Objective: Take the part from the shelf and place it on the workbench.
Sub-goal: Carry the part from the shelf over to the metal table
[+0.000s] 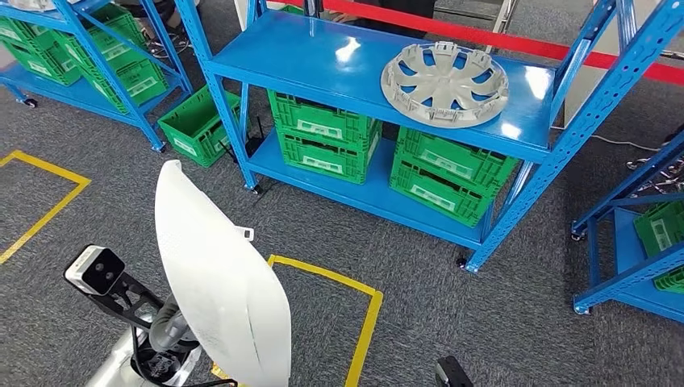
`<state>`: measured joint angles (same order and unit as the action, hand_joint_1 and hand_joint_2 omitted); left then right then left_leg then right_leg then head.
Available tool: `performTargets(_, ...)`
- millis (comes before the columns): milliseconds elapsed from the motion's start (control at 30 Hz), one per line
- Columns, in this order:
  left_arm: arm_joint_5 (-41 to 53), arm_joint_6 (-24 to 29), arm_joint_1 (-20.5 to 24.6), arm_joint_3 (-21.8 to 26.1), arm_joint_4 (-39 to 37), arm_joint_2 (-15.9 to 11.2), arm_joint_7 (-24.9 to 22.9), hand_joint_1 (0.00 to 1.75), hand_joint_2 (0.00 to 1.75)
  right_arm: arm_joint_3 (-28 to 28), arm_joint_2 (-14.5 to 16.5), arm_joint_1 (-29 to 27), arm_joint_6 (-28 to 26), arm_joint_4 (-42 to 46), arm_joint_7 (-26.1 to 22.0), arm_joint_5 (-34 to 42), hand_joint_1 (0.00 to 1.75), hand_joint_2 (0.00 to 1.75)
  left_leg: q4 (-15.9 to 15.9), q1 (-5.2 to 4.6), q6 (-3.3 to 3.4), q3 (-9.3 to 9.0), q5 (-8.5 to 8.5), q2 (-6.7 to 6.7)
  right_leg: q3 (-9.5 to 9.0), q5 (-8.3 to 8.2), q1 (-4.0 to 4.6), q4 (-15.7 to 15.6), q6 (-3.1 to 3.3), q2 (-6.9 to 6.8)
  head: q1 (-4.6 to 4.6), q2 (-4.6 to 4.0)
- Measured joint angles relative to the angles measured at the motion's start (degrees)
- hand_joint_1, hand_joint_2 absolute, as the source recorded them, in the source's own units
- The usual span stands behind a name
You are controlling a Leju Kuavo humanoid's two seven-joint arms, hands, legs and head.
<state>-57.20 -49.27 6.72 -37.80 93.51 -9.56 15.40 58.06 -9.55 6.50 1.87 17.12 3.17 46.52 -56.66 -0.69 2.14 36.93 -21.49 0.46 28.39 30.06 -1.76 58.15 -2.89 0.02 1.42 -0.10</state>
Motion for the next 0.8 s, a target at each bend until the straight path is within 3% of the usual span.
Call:
performTargets(33,0.0,-0.1,0.0,0.0,0.0,0.0,0.0,1.75,1.75,-0.1,0.1,0.0,-0.1,0.0,0.0,-0.2,0.00,0.00,-0.5,0.04,-0.25,0.39,0.17,0.03,-0.51,0.69,0.22,-0.9,0.57,0.05,0.01,0.00)
performTargets(100,0.0,-0.2,0.0,-0.1,0.0,0.0,0.0,1.75,1.75,-0.3,0.3,-0.2,-0.1,0.0,-0.1,-0.3,0.00,0.00,-1.0,0.39,-0.79,0.79,0.07,-0.01,-0.12,0.50,0.13,-0.9,1.51,0.01,0.01,-0.01)
performTargets(167,-0.1,-0.2,0.1,-0.2,0.0,0.0,0.1,1.75,1.75,-0.5,0.4,-0.2,-0.1,0.0,-0.1,-0.4,0.00,0.00,-4.2,0.80,-1.57,2.05,-2.75,-0.15,0.22,-0.13,-0.04,-1.0,2.50,-0.04,0.02,-0.01)
performTargets(233,-0.1,-0.2,0.1,-0.2,-0.1,0.0,0.1,1.75,1.75,-0.6,0.4,-0.1,-0.1,0.0,-0.1,-0.4,0.00,0.00,-11.3,1.14,-2.33,4.57,-7.29,-0.23,0.76,-0.66,0.04,-0.9,3.02,-0.08,0.06,-0.01)
performTargets(267,-0.2,-0.2,0.1,-0.3,-0.3,0.0,0.1,1.75,1.75,-0.6,0.4,-0.2,0.0,0.0,-0.1,-0.5,0.00,0.00,-14.8,1.29,-2.54,5.65,-8.79,-0.23,1.06,-0.88,0.09,-0.9,3.09,-0.09,0.06,-0.01)
performTargets(300,-0.2,-0.2,0.1,-0.3,-0.4,0.0,0.2,1.75,1.75,-0.6,0.4,-0.3,0.1,0.0,0.0,-0.7,0.00,0.00,-16.8,1.40,-2.63,6.05,-9.31,-0.23,1.30,-1.07,0.14,-0.9,3.06,-0.09,0.06,-0.01)
performTargets(333,-0.2,-0.2,0.1,-0.4,-0.5,0.0,0.3,1.75,1.75,-0.6,0.4,-0.3,0.3,0.0,0.0,-0.9,0.00,0.00,-16.9,1.46,-2.60,5.44,-8.82,-0.23,1.47,-1.20,0.18,-0.9,3.02,-0.07,0.06,-0.01)
performTargets(367,-0.2,-0.2,0.1,-0.4,-0.6,0.0,0.3,1.75,1.75,-0.6,0.4,-0.4,0.6,0.0,0.0,-1.1,0.00,0.00,-14.7,1.46,-2.40,3.73,-7.47,-0.24,1.52,-1.29,0.24,-0.9,2.96,-0.05,0.07,-0.01)
performTargets(433,-0.2,-0.2,0.3,-0.5,-0.8,0.0,0.4,1.75,1.75,-0.5,0.4,-0.4,1.0,0.0,0.0,-1.4,0.00,0.00,-7.1,1.21,-1.48,-1.19,-4.74,-0.10,1.47,-1.40,0.42,-0.9,2.78,-0.09,0.04,-0.01)
performTargets(500,-0.2,-0.2,0.8,-0.5,-0.8,0.0,0.6,1.75,1.75,-0.5,0.3,-0.4,1.4,0.0,-0.1,-1.7,0.00,0.00,-1.9,0.57,-0.51,-4.10,-4.09,0.31,1.61,-1.63,0.47,-1.0,2.37,-0.38,0.03,-0.01)
performTargets(600,-0.4,-0.2,1.3,-0.7,-0.8,0.1,1.0,1.75,1.75,-0.5,0.0,-0.4,1.9,0.0,-0.3,-2.3,0.00,0.00,-0.2,0.09,0.19,-4.43,-4.08,0.29,2.04,-1.85,0.30,-1.1,1.69,-1.06,0.06,-0.01)
performTargets(667,-0.5,-0.2,1.6,-0.8,-0.9,0.1,1.3,1.75,1.75,-0.5,-0.2,-0.3,2.2,0.0,-0.3,-2.7,0.00,0.00,1.1,0.37,0.81,-4.69,-3.41,-0.07,3.49,-0.42,0.41,1.3,1.87,-0.97,-0.04,-0.01)
performTargets(733,-0.6,-0.2,1.8,-0.8,-1.0,0.2,1.6,1.75,1.75,-0.5,-0.3,-0.3,2.4,0.0,-0.2,-3.2,0.00,0.00,1.5,0.41,1.22,-4.56,-2.98,-0.69,7.11,2.66,0.44,8.3,2.50,-0.58,-0.17,-0.01)
performTargets(800,-0.6,-0.1,1.8,-0.9,-1.1,0.3,1.7,1.75,1.75,-0.5,-0.5,-0.4,2.6,0.0,0.1,-3.5,0.00,0.00,1.4,0.25,1.28,-4.26,-2.87,-1.53,10.33,4.48,0.40,14.8,2.43,-0.40,-0.22,-0.01)
